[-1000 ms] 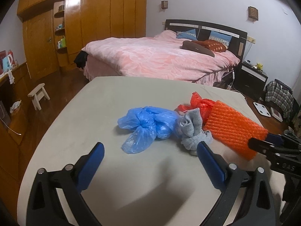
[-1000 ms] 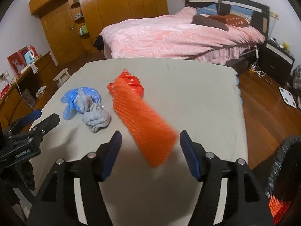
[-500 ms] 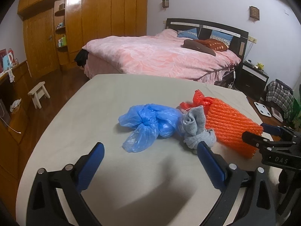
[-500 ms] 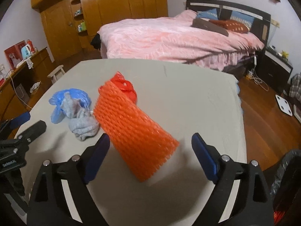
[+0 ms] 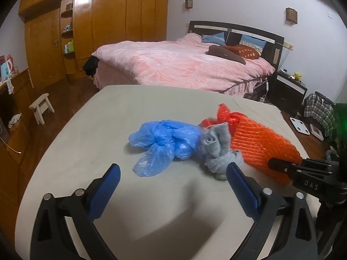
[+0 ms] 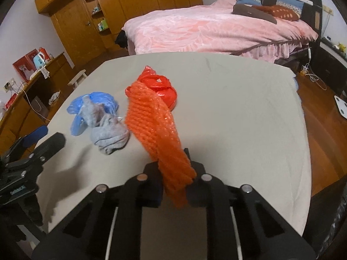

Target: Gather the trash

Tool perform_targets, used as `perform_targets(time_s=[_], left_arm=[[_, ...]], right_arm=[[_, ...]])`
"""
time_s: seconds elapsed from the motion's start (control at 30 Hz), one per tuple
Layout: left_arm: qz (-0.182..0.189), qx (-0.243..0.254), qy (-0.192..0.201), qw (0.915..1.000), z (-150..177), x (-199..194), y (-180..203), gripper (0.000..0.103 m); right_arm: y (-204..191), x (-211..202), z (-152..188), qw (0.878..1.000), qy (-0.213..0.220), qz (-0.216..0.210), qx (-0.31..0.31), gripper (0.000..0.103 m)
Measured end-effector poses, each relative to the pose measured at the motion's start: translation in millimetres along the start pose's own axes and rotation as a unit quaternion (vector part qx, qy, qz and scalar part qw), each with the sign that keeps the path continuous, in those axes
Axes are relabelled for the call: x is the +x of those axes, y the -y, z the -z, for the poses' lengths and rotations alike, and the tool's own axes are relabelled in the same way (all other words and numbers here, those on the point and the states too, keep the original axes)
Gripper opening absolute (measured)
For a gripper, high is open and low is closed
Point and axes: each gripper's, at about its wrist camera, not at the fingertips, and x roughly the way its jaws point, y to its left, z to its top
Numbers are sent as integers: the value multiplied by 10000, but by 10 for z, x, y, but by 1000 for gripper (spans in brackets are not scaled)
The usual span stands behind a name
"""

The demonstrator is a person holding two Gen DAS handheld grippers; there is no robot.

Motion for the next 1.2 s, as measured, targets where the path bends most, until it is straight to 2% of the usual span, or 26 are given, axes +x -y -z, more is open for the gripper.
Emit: perform_targets(time_s=[0.2,0.3,0.4,0.63,0.7,0.77,0.83,0.87,1.0,1.2], left_arm=[[270,91,-43,9996,-4,44,207,91],[410,99,-102,9991,-16,116,318,89],[483,95,-156,9987,-41,216,413,89],[538,116,-456,9974,-130,511,566,84],[568,139,-581,9966,-141,591,597,79],[575,185,-787,9951,-130,685,637,64],[531,192,-918,9942,-119,736,649,58],[500,160,-928,9943,-118,741,639,50],[567,141,-876,9944,-91,680,605,48],[664,225,-549,9960,-37,314,596,47]], right_arm=[[68,-299,132,9989,298,14,366,12],[147,-437,185,9974,440,286,499,12],[237,-464,201,9953,485,565,616,12],[407,-380,249,9929,414,733,836,12],[432,-367,261,9927,404,739,864,12],[441,-356,272,9926,387,737,881,12],[439,-343,273,9926,373,740,884,12],[437,-342,276,9927,372,738,876,12],[423,-375,277,9930,395,741,828,12],[422,-538,272,9926,517,682,866,12]])
